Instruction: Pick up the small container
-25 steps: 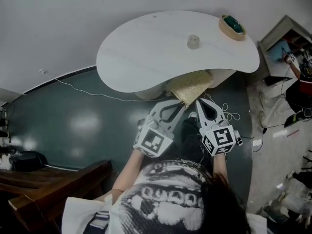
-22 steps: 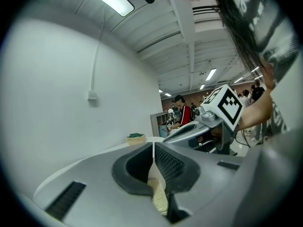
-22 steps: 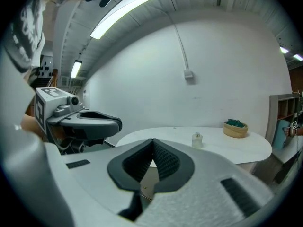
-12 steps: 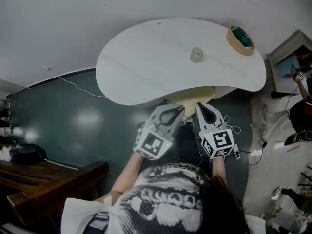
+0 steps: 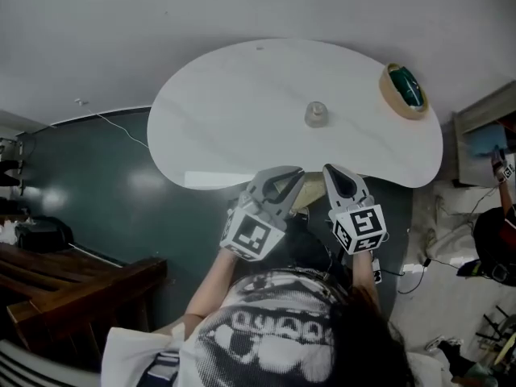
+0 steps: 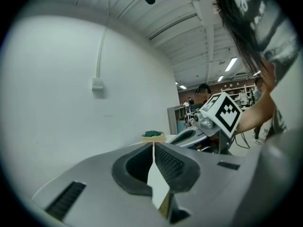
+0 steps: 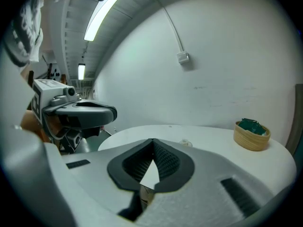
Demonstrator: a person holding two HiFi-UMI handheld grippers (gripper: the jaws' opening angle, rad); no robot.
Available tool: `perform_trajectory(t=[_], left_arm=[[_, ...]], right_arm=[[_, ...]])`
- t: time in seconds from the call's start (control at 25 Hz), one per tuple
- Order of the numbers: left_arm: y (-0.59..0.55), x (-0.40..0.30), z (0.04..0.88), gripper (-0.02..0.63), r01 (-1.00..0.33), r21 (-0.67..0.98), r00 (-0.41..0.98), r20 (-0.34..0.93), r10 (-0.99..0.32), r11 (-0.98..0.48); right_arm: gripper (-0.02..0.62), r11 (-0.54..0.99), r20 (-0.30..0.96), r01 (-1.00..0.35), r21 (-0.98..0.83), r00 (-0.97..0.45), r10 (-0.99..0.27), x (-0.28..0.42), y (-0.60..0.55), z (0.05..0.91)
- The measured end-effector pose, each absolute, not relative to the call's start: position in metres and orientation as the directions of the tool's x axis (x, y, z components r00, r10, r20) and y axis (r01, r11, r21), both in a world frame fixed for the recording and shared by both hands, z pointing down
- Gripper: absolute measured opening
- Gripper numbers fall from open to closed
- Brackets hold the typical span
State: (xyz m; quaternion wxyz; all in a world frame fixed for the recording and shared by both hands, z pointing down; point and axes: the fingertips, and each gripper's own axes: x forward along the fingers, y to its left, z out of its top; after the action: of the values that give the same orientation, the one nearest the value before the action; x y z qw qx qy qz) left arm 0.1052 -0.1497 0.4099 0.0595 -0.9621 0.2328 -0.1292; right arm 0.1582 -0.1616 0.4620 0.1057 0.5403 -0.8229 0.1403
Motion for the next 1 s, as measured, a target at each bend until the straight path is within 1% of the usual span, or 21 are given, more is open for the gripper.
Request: perform_trajectory(t=[0.32, 0.56, 0.76, 1.0], left_arm=[[-0.185, 0.138, 0.416, 0.012, -0.507, -0.187, 0.802, 0.255, -0.54, -0.842], [-0.198, 0.145, 0.42, 0.012, -0.542, -0.192, 0.774, 0.266, -0.575, -0.818], [-0.199, 0.145, 0.425, 0.012, -0.552, -0.201, 0.757, 0.288, -0.587, -0.809], [-0.201, 0.136, 0.424, 0.012, -0.556, -0.195, 0.752, 0.298, -0.589, -0.808]], right_arm=[[-0.005, 0.463, 0.355, -0.88, -0.103, -0.467, -0.81, 0.203, -0.219, 0.493], [-0.005, 0.523, 0.399, -0.844, -0.118, -0.523, -0.754, 0.211, -0.255, 0.525], [0.032, 0.569, 0.441, -0.818, -0.088, -0.544, -0.714, 0.205, -0.278, 0.551], [0.144, 0.583, 0.517, -0.812, -0.042, -0.516, -0.683, 0.197, -0.298, 0.587]])
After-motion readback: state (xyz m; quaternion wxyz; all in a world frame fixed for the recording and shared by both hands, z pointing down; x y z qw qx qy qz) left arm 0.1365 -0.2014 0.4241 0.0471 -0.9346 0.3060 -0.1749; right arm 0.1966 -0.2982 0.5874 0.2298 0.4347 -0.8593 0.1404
